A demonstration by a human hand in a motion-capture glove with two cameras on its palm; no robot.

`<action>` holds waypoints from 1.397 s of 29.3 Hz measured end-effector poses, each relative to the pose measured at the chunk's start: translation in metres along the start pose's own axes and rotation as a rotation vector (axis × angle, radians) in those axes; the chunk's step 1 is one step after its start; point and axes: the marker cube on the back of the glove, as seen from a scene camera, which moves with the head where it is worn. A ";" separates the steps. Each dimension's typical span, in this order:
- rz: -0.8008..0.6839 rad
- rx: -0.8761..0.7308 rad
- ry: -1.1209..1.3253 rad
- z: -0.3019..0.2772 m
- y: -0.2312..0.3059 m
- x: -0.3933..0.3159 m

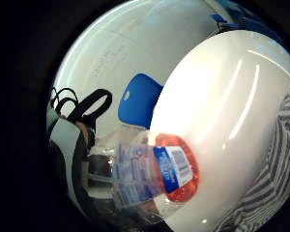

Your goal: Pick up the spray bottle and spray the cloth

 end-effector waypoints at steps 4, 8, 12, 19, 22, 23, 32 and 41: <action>0.051 -0.062 -0.005 0.011 0.004 0.013; 0.113 -0.145 -0.046 0.029 0.012 0.030; 0.154 -0.220 -0.029 0.034 0.018 0.044; 0.165 -0.283 0.109 0.012 0.017 0.046; 0.139 -0.278 0.190 -0.010 0.014 0.035; 0.128 -0.271 0.221 -0.017 0.013 0.031; 0.089 -0.133 0.548 -0.061 0.046 -0.004; -0.044 -0.352 0.501 -0.056 0.128 -0.041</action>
